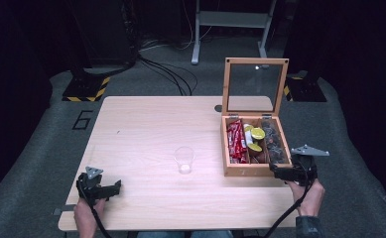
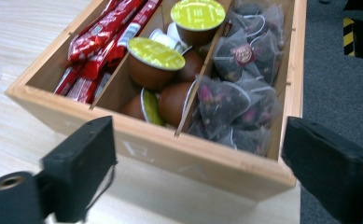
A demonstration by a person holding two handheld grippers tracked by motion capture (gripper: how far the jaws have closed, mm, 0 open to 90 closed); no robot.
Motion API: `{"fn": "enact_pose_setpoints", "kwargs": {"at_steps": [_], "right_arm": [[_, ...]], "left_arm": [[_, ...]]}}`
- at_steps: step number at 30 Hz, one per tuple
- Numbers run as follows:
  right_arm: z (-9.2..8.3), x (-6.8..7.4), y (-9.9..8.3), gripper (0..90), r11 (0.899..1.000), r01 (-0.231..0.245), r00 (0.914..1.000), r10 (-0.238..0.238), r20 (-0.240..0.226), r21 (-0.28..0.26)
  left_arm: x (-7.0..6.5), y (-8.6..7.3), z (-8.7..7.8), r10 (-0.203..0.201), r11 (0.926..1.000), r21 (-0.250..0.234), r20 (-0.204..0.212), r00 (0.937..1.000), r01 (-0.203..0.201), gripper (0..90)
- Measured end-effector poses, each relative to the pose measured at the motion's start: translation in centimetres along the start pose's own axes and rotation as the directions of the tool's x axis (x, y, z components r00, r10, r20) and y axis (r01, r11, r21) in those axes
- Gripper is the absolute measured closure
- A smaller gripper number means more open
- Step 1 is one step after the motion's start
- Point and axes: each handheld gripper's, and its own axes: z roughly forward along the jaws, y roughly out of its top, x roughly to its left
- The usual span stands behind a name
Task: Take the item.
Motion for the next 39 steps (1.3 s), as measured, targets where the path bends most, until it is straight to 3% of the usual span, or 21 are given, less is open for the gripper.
{"fn": "enact_pose_setpoints", "kwargs": {"at_steps": [2,4,5,6,8,21,29,33,39], "right_arm": [[0.2,-0.1,0.2,14.3,1.0,0.001,1.0,-0.001,-0.003,0.005],[0.7,-0.4,0.8,25.1,1.0,-0.005,1.0,0.004,0.006,0.026],[0.7,-0.4,0.8,25.1,1.0,-0.005,1.0,0.004,0.006,0.026],[1.1,-0.6,1.0,33.0,1.0,-0.013,0.9999,0.012,0.008,0.026],[1.5,-0.9,1.2,36.1,0.999,-0.016,0.9998,0.016,0.009,0.037],[4.2,-1.7,2.2,50.3,0.992,-0.06,0.998,0.057,0.026,0.114],[5.6,-2.1,2.2,54.3,0.984,-0.087,0.996,0.083,0.031,0.158],[6.2,-2.0,2.3,58.6,0.982,-0.076,0.9967,0.07,0.041,0.175],[6.7,-1.7,2.4,72.8,0.975,-0.077,0.9966,0.069,0.046,0.21]], "left_arm": [[0.0,0.0,0.0,0.0,1.0,0.0,0.0,1.0,0.0,0.4],[0.0,0.0,0.0,-0.001,1.0,0.0,0.0,1.0,0.001,0.4],[0.0,0.0,0.0,-0.001,1.0,0.0,0.0,1.0,0.001,0.4],[0.0,0.0,0.0,0.0,1.0,0.0,0.0,1.0,0.0,0.4],[0.0,0.0,0.0,-0.001,1.0,0.0,0.0,1.0,0.001,0.4],[0.0,0.0,0.0,-0.001,1.0,0.0,0.0,1.0,0.001,0.4],[0.0,0.0,0.0,0.0,1.0,0.0,0.0,1.0,0.0,0.5],[0.0,0.0,0.0,0.0,1.0,0.0,0.0,1.0,0.0,0.5],[0.0,0.0,0.0,0.0,1.0,0.0,0.0,1.0,0.0,0.5]]}}
